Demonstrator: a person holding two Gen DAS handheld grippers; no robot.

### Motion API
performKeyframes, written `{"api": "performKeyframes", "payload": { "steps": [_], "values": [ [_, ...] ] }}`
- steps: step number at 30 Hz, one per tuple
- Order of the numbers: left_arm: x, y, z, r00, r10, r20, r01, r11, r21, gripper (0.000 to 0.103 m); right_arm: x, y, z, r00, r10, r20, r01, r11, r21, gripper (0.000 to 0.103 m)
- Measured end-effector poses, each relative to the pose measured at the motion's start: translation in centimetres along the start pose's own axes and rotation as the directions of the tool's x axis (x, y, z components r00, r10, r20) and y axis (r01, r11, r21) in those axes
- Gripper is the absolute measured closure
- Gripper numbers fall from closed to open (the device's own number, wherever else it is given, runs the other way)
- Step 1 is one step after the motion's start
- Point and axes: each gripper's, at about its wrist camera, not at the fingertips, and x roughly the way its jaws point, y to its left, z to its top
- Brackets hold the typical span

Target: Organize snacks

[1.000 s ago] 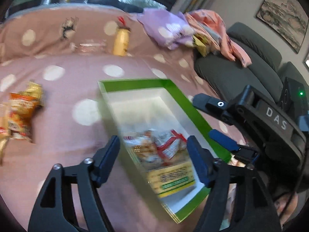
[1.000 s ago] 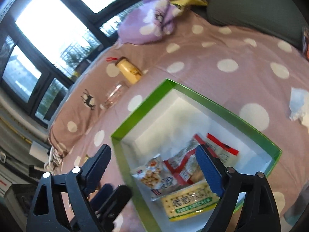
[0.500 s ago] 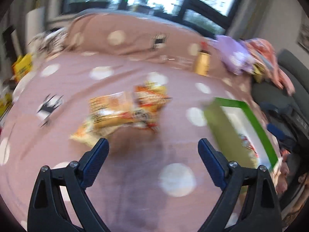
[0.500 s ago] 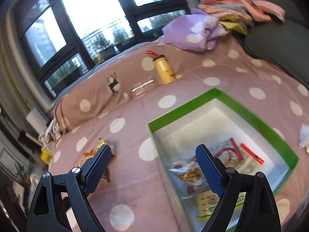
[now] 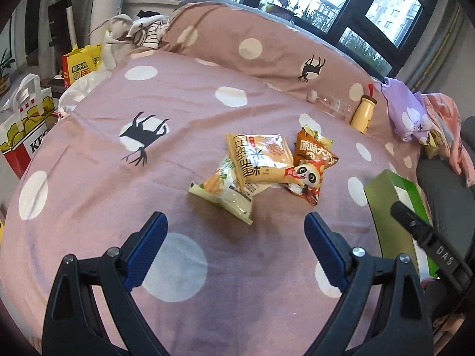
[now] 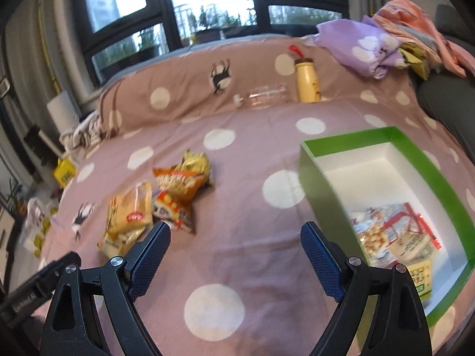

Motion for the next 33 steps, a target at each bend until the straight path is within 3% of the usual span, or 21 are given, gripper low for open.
{"api": "performKeyframes", "payload": {
  "steps": [11, 17, 27, 31, 33],
  "values": [
    [-0.3, 1.4, -0.6, 0.999, 0.04, -0.012, -0.04, 0.999, -0.009, 0.009, 0.0, 0.8, -1.1, 1.0, -0.004, -0.024, 0.005, 1.0, 0.016, 0.013],
    [-0.4, 2.0, -0.2, 1.0, 0.021, -0.017, -0.021, 0.999, -0.028, 0.009, 0.2, 0.9, -1.2, 1.0, 0.015, -0.027, -0.014, 0.999, 0.041, 0.013],
    [0.3, 2.0, 0.8, 1.0, -0.009, -0.027, 0.008, 0.998, -0.059, 0.01, 2.1, 1.9, -0.1, 0.986, 0.157, -0.064, -0.148, 0.981, 0.122, 0.013],
    [1.0, 1.6, 1.1, 0.999, -0.014, -0.036, 0.012, 0.998, -0.062, 0.011, 4.7, 2.3, 1.3, 0.969, 0.233, -0.089, -0.216, 0.963, 0.163, 0.013],
    [1.4, 1.5, 1.3, 0.999, -0.024, -0.041, 0.022, 0.998, -0.06, 0.012, 6.7, 2.6, 2.3, 0.968, 0.223, -0.119, -0.199, 0.962, 0.185, 0.018]
  ]
}}
